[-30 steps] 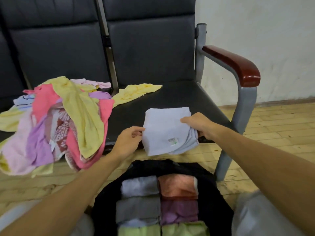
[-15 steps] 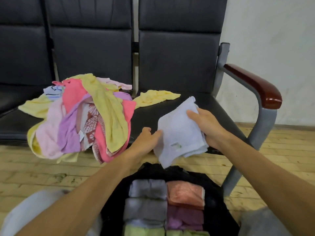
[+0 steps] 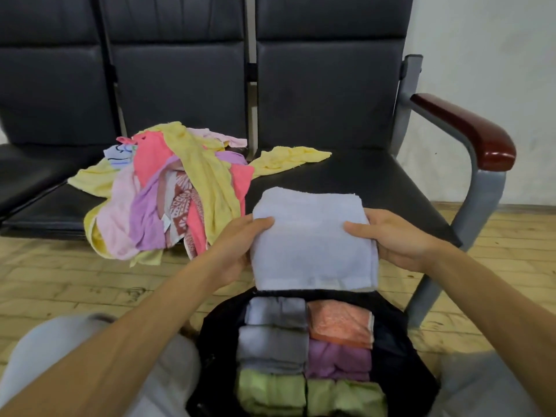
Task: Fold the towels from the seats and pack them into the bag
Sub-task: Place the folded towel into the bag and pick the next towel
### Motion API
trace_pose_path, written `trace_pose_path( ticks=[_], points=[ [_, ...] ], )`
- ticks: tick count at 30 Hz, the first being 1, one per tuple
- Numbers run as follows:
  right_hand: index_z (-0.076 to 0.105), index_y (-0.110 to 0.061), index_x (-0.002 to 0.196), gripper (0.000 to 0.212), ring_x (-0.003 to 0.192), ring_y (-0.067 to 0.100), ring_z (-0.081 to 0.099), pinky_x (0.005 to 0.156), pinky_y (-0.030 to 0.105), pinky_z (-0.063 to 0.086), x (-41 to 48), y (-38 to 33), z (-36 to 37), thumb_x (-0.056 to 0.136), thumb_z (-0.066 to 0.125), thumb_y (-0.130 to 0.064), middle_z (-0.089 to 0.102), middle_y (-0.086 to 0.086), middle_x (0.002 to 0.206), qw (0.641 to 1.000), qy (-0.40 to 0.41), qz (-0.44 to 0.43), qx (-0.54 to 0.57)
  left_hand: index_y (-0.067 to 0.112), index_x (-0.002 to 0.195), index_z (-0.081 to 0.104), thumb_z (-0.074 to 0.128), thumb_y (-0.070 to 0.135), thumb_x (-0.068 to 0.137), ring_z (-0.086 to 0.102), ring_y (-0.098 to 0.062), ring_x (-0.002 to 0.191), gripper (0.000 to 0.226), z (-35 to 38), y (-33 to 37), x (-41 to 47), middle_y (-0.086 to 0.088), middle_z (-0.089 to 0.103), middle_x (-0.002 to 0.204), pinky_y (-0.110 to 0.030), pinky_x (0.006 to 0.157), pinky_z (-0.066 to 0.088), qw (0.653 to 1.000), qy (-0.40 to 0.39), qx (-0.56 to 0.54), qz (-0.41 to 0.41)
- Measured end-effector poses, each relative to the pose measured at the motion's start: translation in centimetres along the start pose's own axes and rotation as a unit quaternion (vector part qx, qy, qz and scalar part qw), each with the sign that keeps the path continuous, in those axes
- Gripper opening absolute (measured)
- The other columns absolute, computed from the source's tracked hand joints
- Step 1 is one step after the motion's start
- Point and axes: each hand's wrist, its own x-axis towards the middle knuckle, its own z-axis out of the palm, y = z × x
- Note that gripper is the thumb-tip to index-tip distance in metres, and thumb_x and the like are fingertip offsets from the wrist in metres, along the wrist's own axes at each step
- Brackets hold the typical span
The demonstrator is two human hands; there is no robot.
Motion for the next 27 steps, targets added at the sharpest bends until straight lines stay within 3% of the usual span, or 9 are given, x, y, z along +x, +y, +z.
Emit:
trace_pose_path(
  ticks=[3,9,12,18,21,24,27],
  points=[
    [0.064,-0.014,0.118,0.023,0.100,0.018,0.071,0.078,0.029,0.060,-0.8,0.5,0.1,0.096,0.055,-0.016,0.074,0.003,0.110,0.999,0.007,0.033,0.003,0.016,0.106,0.068,0.058,0.023,0.095,0.070,-0.016,0.089,0.016,0.2,-0.4,-0.8,0.000,0.075,0.098,-0.035,0.080,0.055,0.999,-0.013,0.047,0.009],
    [0.062,-0.007,0.118,0.024,0.098,0.025,0.071,0.079,0.035,0.060,-1.4,0.7,-0.4,0.098,0.049,-0.006,0.072,0.012,0.112,0.994,0.016,0.060,0.089,0.016,0.097,0.067,0.053,0.015,0.097,0.069,-0.012,0.077,0.014,0.1,-0.3,-0.7,0.004,0.075,0.085,-0.033,0.074,0.053,0.997,-0.035,0.065,0.011],
    [0.060,-0.008,0.122,0.029,0.098,0.027,0.071,0.074,0.034,0.061,-1.9,0.5,-0.8,0.097,0.047,-0.001,0.070,0.014,0.117,0.991,-0.005,0.049,0.123,0.018,0.098,0.067,0.050,0.013,0.098,0.066,-0.018,0.085,0.018,0.1,0.1,-0.6,0.002,0.074,0.089,-0.036,0.079,0.050,0.996,-0.045,0.074,0.007],
    [0.054,-0.014,0.134,0.040,0.101,0.026,0.070,0.062,0.028,0.060,-2.3,0.6,-1.6,0.096,0.047,-0.002,0.066,0.011,0.126,0.989,-0.015,0.025,0.147,0.026,0.117,0.065,0.050,0.015,0.099,0.061,-0.032,0.113,0.025,-0.2,0.0,-0.4,-0.005,0.069,0.120,-0.051,0.101,0.042,0.993,-0.102,0.060,0.010],
    [0.050,-0.019,0.138,0.044,0.113,0.027,0.066,0.074,0.034,0.061,-2.0,0.7,-2.1,0.097,0.049,-0.004,0.065,0.005,0.129,0.992,-0.006,-0.009,0.123,0.034,0.121,0.064,0.053,0.017,0.098,0.054,-0.030,0.103,0.031,-0.1,-0.3,0.1,-0.007,0.064,0.125,-0.040,0.081,0.045,0.990,-0.140,0.016,0.023],
    [0.054,-0.016,0.135,0.041,0.108,0.026,0.068,0.075,0.033,0.061,-1.9,0.5,-2.5,0.096,0.049,-0.002,0.068,0.007,0.124,0.992,0.017,-0.030,0.123,0.031,0.125,0.060,0.050,0.011,0.098,0.068,-0.015,0.080,0.035,0.3,-0.1,0.1,-0.002,0.068,0.116,-0.022,0.053,0.056,0.985,-0.162,-0.055,0.018],
    [0.062,-0.007,0.126,0.035,0.096,0.026,0.071,0.068,0.031,0.060,-2.0,0.1,-2.8,0.098,0.042,-0.001,0.069,0.015,0.117,0.990,0.028,-0.035,0.133,0.016,0.118,0.063,0.040,-0.002,0.099,0.068,-0.016,0.073,0.035,0.4,0.2,0.2,-0.010,0.069,0.102,-0.021,0.051,0.056,0.980,-0.166,-0.111,0.002]
  ],
)
